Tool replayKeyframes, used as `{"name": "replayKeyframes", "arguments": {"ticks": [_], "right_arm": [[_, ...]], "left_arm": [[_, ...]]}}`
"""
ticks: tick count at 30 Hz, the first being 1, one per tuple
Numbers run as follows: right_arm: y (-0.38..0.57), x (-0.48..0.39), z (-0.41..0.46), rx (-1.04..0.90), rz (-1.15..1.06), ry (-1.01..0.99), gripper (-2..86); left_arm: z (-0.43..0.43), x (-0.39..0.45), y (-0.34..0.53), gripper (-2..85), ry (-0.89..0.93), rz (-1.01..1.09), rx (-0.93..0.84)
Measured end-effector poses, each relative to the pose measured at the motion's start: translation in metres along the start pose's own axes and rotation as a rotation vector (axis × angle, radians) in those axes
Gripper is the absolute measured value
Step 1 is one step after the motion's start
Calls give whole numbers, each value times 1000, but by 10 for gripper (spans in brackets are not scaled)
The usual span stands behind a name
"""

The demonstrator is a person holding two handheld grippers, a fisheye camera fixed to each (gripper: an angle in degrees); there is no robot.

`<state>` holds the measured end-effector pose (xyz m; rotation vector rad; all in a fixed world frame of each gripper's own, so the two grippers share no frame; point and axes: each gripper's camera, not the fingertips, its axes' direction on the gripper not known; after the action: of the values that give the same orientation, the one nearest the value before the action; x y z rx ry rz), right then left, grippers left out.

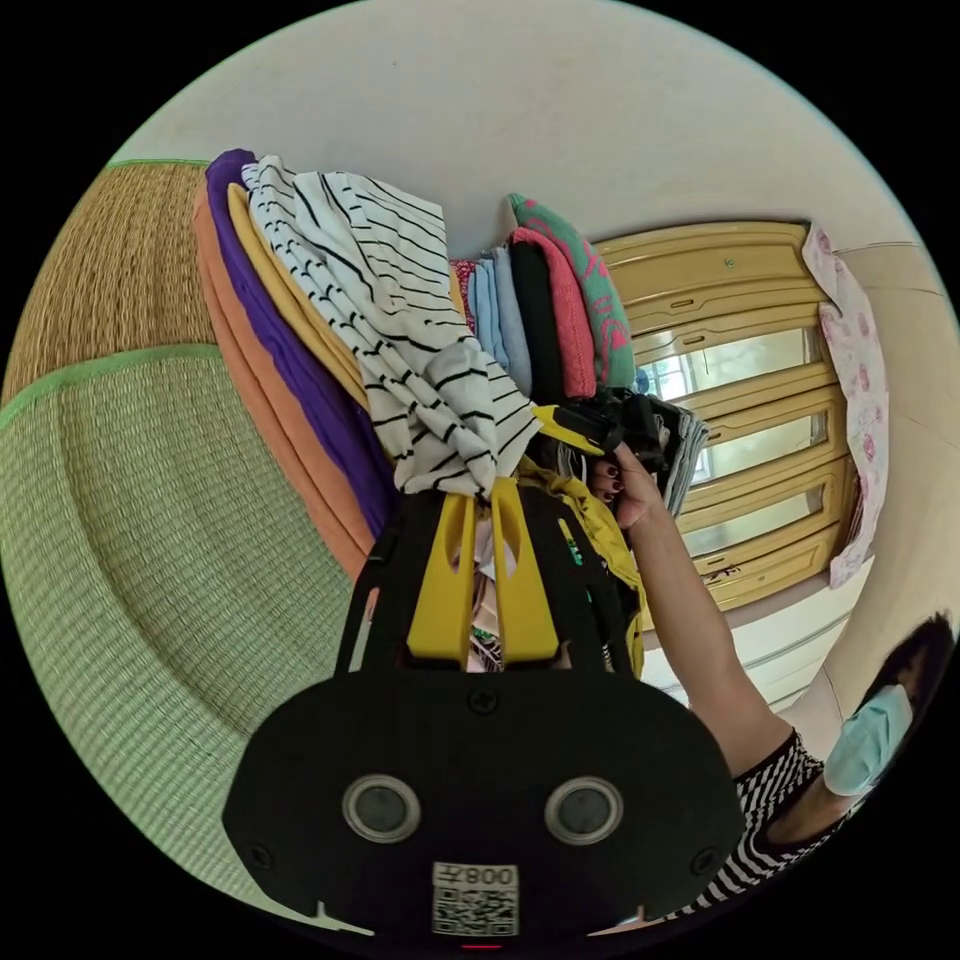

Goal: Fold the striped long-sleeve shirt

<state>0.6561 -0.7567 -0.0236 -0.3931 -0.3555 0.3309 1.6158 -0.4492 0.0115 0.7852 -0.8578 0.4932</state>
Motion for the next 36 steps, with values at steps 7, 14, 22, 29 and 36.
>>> {"name": "replayKeyframes", "arguments": {"ticks": [7, 14, 22, 29, 36], "right_arm": [[-32, -10, 15, -50, 54, 100, 10], [-46, -70, 7, -32, -53, 302, 1], [-69, -172, 102, -309, -269, 707, 0], [-52, -212, 57, -156, -304, 747, 0], [97, -271, -85, 287, -547, 547, 1]], "left_arm": [[3, 21, -16, 31, 40, -34, 6], [-18, 76, -14, 12, 82, 47, 88], [24, 110, -37, 2, -88, 10, -14], [14, 161, 4, 1, 20, 91, 1], [-20, 219, 130, 1, -166, 281, -129]]}}
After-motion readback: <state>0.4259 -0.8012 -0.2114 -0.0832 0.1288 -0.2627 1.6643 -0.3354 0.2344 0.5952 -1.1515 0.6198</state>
